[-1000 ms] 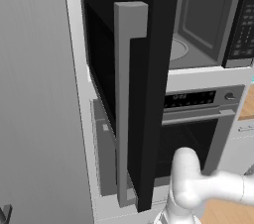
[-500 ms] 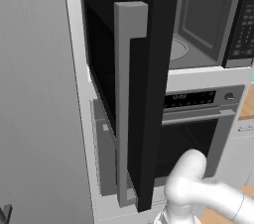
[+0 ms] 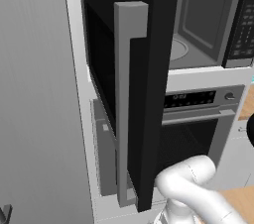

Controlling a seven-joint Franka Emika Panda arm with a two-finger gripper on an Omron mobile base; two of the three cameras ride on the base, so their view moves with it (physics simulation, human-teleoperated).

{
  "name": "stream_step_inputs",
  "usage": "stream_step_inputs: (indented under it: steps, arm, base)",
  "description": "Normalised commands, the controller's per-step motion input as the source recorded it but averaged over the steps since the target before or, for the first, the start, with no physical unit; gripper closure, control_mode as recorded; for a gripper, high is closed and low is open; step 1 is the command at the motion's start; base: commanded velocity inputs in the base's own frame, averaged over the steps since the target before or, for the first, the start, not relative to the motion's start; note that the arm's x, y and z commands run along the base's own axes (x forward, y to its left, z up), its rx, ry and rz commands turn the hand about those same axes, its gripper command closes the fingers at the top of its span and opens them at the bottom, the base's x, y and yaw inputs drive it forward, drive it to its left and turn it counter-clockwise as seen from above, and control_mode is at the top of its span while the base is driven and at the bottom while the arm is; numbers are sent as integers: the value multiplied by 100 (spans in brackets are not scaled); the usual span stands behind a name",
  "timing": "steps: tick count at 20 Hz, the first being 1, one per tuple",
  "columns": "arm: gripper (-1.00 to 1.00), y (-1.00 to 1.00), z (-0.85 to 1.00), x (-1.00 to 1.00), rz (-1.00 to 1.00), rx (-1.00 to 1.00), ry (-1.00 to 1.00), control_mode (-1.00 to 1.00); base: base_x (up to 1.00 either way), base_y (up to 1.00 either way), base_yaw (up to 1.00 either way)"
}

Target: Open the microwave, place the bowl with waffle inside the microwave, then close the microwave door and turn it on.

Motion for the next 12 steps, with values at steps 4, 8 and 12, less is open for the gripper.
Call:
stream_step_inputs:
  steps: [4,8,12]
  arm:
    - [100,100,93,0,14,-28,11,-100]
    - [100,100,100,0,2,-31,7,-100]
    - [100,100,100,0,0,-26,16,-100]
  base:
    - [0,0,0]
    - [0,0,0]
    - [0,0,0]
